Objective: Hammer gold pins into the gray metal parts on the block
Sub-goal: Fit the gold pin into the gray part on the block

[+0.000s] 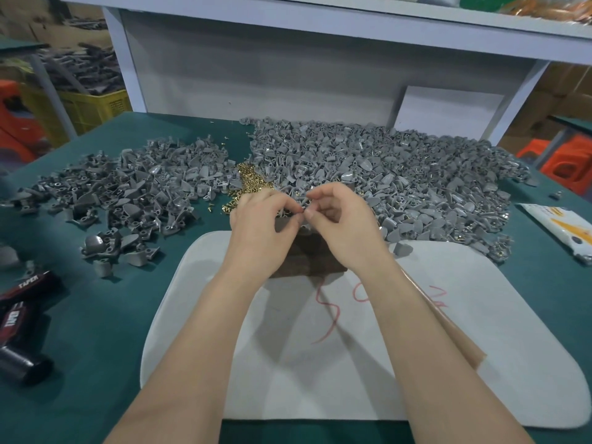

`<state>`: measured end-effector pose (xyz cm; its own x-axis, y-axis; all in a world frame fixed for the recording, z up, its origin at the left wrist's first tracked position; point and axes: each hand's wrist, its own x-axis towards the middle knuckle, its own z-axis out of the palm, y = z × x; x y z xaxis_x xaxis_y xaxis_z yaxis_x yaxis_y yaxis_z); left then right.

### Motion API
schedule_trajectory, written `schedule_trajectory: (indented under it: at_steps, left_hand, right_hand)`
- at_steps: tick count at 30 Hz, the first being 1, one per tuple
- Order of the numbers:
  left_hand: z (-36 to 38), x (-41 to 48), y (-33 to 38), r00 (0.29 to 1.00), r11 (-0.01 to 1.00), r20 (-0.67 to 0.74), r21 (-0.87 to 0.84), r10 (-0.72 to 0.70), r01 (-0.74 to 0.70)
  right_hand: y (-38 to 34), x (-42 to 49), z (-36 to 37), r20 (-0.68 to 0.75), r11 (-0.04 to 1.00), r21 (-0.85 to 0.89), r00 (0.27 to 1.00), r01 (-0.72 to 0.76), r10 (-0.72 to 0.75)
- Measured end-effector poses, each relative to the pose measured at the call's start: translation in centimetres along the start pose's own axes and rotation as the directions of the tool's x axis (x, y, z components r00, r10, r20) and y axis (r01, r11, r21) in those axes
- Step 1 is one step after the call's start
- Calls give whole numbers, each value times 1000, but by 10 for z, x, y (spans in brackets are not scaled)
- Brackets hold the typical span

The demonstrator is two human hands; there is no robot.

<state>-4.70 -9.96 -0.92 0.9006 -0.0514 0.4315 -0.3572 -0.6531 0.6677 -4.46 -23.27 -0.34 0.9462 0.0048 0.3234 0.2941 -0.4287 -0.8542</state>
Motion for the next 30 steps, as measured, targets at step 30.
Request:
schedule_trajectory:
  at_steps: [30]
  left_hand:
    - [3,1,-5,991,987,106,141,-86,71]
  right_hand:
    - [-22,5,9,180,524,-825,978,211,-110]
